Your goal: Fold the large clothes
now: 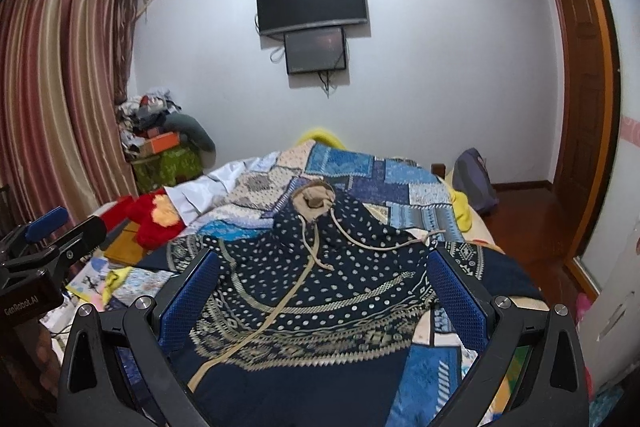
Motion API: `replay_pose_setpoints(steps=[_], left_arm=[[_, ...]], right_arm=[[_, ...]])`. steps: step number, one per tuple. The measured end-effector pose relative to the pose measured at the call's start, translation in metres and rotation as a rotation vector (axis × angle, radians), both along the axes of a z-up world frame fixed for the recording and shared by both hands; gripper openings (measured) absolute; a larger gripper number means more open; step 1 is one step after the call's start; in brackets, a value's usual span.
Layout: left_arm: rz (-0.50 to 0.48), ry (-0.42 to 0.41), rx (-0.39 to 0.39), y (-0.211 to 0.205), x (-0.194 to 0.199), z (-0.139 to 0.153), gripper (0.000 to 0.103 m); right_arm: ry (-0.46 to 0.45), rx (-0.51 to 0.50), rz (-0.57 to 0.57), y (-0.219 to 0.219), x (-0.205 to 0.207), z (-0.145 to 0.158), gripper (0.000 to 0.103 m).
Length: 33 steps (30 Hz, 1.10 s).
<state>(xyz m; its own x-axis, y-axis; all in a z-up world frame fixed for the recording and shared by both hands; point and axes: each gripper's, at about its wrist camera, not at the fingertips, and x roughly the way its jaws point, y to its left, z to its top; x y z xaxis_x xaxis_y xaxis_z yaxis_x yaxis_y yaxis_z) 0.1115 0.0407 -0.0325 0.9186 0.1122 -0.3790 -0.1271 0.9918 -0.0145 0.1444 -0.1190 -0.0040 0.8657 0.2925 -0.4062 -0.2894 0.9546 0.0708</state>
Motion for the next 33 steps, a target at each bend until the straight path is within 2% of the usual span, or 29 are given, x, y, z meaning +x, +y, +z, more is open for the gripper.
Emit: replay_pose_setpoints(steps=[3,8,11,13,17,19,21,24,26,30,33], left_arm=[[0.024,0.072,-0.028,0.022,0.039,-0.020,0.103],[0.105,0.184,-0.131,0.076,0.096,-0.062,0.103],[0.209,0.226,-0.114,0.113,0.131,-0.087,0.103],[0.264,0.282,-0.095,0.139,0.155,-0.106,0.103],[0.298,0.384,-0.123,0.186,0.190,-0.143,0.103],[0.306,0.434,-0.162,0.201,0.200,-0.160,0.103],[0.308,0.501,-0.240,0.215,0.207,-0.176,0.103],[0.290,0.583,-0.410,0.231,0.210,-0.201,0.102],[0.312,0.586,-0.475,0.236,0.202,-0.209,0.102],[0.297,0.559,-0.505,0.236,0.192,-0.216,0.102],[0.301,0.553,-0.552,0.247,0.197,-0.224,0.100]], right_arm=[[0.058,-0.005,0.010,0.007,0.045,-0.016,0.103],[0.150,-0.060,0.009,0.022,0.123,-0.046,0.103],[0.213,-0.084,0.019,0.032,0.169,-0.068,0.103],[0.257,-0.098,0.026,0.037,0.197,-0.082,0.103],[0.361,-0.175,0.051,0.058,0.251,-0.118,0.103],[0.393,-0.238,0.070,0.071,0.272,-0.135,0.103],[0.426,-0.309,0.096,0.086,0.291,-0.155,0.103],[0.469,-0.354,0.137,0.103,0.309,-0.180,0.103],[0.500,-0.343,0.178,0.112,0.318,-0.195,0.103],[0.561,-0.284,0.249,0.124,0.331,-0.211,0.102],[0.555,-0.298,0.263,0.135,0.332,-0.217,0.102]])
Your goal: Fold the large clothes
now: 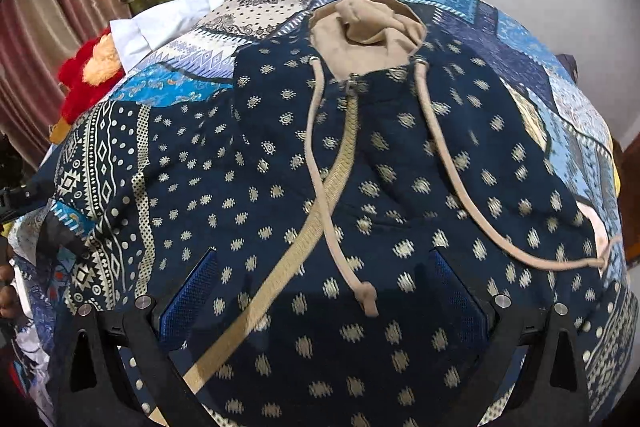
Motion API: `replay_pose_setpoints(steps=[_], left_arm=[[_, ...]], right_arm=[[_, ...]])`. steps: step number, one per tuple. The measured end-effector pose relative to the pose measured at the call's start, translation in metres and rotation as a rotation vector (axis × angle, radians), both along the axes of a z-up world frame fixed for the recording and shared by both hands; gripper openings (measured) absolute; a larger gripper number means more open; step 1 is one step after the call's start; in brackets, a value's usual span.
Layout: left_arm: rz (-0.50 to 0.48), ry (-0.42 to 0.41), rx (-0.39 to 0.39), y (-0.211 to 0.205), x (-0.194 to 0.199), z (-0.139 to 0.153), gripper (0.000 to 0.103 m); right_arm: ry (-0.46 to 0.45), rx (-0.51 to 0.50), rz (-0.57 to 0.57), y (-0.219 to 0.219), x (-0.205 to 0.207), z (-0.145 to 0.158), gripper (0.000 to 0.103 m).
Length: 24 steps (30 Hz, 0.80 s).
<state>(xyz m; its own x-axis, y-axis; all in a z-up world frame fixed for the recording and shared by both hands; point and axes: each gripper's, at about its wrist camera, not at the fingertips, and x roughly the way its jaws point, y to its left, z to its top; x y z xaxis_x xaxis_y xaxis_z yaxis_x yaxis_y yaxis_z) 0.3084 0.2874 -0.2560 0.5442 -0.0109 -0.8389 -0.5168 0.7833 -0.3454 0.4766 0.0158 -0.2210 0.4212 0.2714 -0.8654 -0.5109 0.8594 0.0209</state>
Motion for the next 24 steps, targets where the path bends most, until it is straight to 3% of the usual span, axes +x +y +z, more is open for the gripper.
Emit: replay_pose_setpoints(steps=[2,5,7,12,15,20,24], left_arm=[[0.020,-0.020,-0.016,0.010,0.004,-0.001,0.093],[0.077,-0.018,0.007,0.028,0.013,-0.002,0.067],[0.116,-0.008,0.025,0.038,0.018,-0.001,0.044],[0.097,-0.005,0.130,0.038,0.035,0.015,0.010],[0.062,-0.016,0.237,0.022,0.045,0.038,0.007],[-0.069,-0.114,0.378,-0.037,0.064,0.087,0.007],[-0.208,-0.190,0.369,-0.092,0.084,0.106,0.006]], right_arm=[[-0.012,-0.001,0.010,0.004,-0.001,0.001,0.102],[-0.019,0.031,0.015,0.004,-0.005,0.007,0.102],[-0.025,0.048,0.008,0.000,-0.007,0.013,0.102],[-0.051,0.086,-0.015,-0.012,-0.012,0.030,0.102],[-0.066,0.099,-0.019,-0.020,-0.018,0.040,0.102],[-0.104,0.120,-0.041,-0.040,-0.027,0.061,0.102],[-0.139,0.127,-0.053,-0.057,-0.030,0.078,0.102]])
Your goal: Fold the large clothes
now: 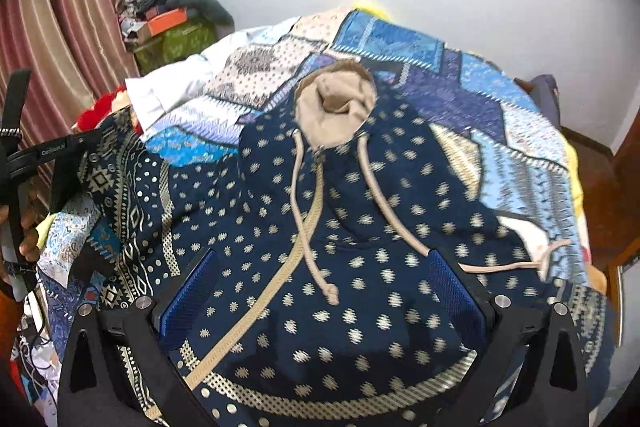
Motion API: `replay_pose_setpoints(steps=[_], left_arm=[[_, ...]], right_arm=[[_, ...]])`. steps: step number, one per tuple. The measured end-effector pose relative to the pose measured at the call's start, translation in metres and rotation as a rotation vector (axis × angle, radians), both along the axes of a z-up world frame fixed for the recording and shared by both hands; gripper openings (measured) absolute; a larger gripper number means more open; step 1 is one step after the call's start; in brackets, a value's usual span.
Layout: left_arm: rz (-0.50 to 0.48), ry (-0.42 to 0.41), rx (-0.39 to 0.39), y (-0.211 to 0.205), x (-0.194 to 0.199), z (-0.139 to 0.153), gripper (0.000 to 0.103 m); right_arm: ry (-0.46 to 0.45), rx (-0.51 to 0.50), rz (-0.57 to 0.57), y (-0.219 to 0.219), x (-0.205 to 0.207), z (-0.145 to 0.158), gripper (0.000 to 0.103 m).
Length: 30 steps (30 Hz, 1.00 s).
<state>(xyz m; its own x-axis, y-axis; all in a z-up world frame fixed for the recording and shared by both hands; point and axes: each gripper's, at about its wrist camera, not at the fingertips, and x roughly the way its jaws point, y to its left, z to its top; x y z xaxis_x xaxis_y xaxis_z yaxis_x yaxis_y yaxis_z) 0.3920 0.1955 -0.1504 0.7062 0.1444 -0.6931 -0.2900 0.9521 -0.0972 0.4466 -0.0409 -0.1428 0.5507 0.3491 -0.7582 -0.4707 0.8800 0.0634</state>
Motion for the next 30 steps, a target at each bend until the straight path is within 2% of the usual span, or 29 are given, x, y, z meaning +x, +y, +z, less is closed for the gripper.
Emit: replay_pose_setpoints(steps=[3,5,8,11,14,15,16,18,21,25,27,30], left_arm=[[-0.095,0.009,0.028,-0.047,0.018,-0.004,0.007],[-0.149,0.046,0.004,-0.074,0.029,-0.019,0.007],[-0.203,0.154,-0.042,-0.101,0.042,-0.057,0.007],[-0.229,0.310,-0.106,-0.112,0.051,-0.106,0.009],[-0.245,0.420,-0.178,-0.112,0.045,-0.137,0.023],[-0.243,0.439,-0.194,-0.109,0.041,-0.142,0.035],[-0.236,0.439,-0.202,-0.106,0.035,-0.143,0.046],[-0.226,0.421,-0.205,-0.097,0.022,-0.137,0.059],[-0.222,0.377,-0.249,-0.079,-0.003,-0.117,0.063],[-0.158,0.272,-0.261,-0.040,-0.041,-0.084,0.085],[-0.091,0.235,-0.276,-0.013,-0.048,-0.073,0.089],[0.039,0.220,-0.315,0.041,-0.055,-0.074,0.089]], right_arm=[[-0.029,-0.003,-0.014,-0.012,-0.006,0.011,0.102],[-0.043,-0.006,-0.019,-0.020,-0.010,0.017,0.102],[-0.064,-0.020,-0.029,-0.033,-0.017,0.024,0.102],[-0.080,-0.037,-0.044,-0.045,-0.024,0.030,0.102],[-0.079,-0.047,-0.058,-0.057,-0.029,0.034,0.102],[-0.077,-0.049,-0.061,-0.060,-0.030,0.034,0.102],[-0.073,-0.050,-0.064,-0.064,-0.032,0.035,0.102],[-0.063,-0.047,-0.071,-0.069,-0.035,0.035,0.103],[-0.034,-0.029,-0.078,-0.074,-0.036,0.032,0.103],[-0.001,-0.004,-0.086,-0.076,-0.036,0.027,0.103],[0.014,0.003,-0.089,-0.074,-0.035,0.023,0.103],[0.037,0.004,-0.098,-0.071,-0.032,0.015,0.103]])
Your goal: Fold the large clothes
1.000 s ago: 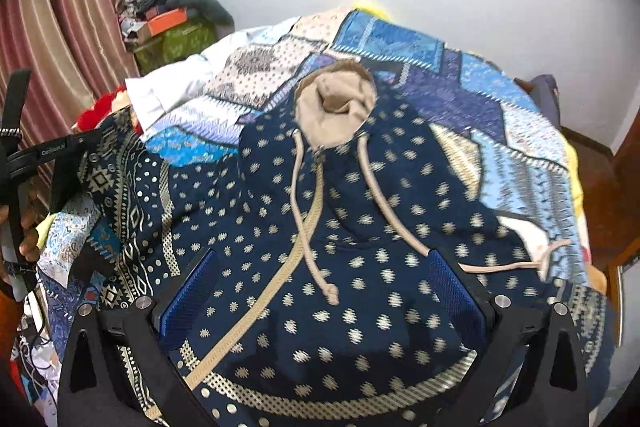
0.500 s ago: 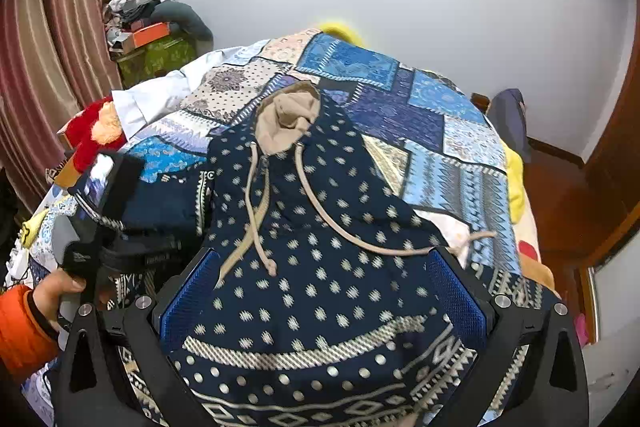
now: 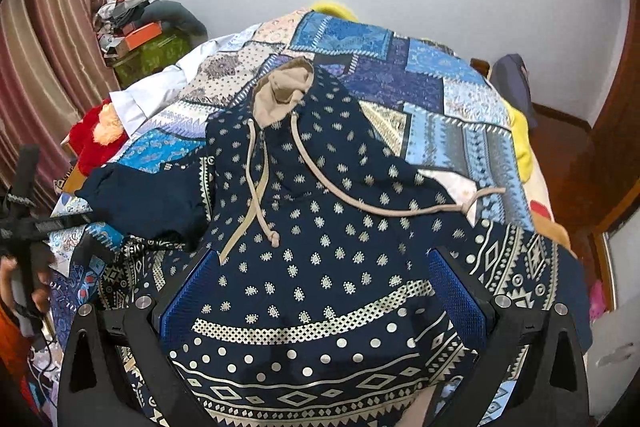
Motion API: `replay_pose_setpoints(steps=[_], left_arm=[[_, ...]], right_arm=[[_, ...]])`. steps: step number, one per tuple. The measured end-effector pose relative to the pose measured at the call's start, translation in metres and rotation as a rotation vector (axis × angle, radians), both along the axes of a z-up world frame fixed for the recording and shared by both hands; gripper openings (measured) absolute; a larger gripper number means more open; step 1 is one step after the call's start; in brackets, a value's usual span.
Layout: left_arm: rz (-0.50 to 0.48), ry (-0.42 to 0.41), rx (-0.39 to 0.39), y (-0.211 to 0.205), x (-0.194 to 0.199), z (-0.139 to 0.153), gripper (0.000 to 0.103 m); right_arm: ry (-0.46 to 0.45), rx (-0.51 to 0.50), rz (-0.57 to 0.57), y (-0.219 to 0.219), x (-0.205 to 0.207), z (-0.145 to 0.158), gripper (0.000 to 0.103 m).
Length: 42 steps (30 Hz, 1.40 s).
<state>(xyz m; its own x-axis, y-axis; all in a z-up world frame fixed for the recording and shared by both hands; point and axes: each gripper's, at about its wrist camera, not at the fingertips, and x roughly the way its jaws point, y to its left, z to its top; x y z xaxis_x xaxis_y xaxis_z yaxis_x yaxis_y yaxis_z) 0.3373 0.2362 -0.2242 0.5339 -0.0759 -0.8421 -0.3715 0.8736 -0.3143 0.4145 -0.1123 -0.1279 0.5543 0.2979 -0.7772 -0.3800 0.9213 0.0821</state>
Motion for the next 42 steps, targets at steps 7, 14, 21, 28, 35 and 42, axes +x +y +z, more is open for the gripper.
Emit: replay_pose_setpoints(steps=[7,14,21,28,35,42], left_arm=[[0.225,0.049,-0.047,0.072,0.010,-0.028,0.084],[0.179,0.043,0.179,0.055,0.050,-0.001,0.010],[-0.043,-0.158,0.300,-0.040,0.084,0.096,0.009],[-0.386,-0.353,0.312,-0.208,0.120,0.172,0.009],[-0.683,-0.266,0.138,-0.348,0.141,0.133,0.009],[-0.868,-0.043,0.116,-0.420,0.138,0.041,0.009]], right_arm=[[0.063,0.016,-0.014,0.004,0.009,-0.021,0.103],[0.102,0.048,-0.068,-0.013,0.015,-0.033,0.103],[0.112,0.116,-0.139,-0.050,0.018,-0.031,0.103],[0.068,0.167,-0.185,-0.086,0.012,-0.012,0.103],[-0.031,0.137,-0.216,-0.131,-0.010,0.021,0.103],[-0.061,0.102,-0.262,-0.175,-0.033,0.036,0.103]])
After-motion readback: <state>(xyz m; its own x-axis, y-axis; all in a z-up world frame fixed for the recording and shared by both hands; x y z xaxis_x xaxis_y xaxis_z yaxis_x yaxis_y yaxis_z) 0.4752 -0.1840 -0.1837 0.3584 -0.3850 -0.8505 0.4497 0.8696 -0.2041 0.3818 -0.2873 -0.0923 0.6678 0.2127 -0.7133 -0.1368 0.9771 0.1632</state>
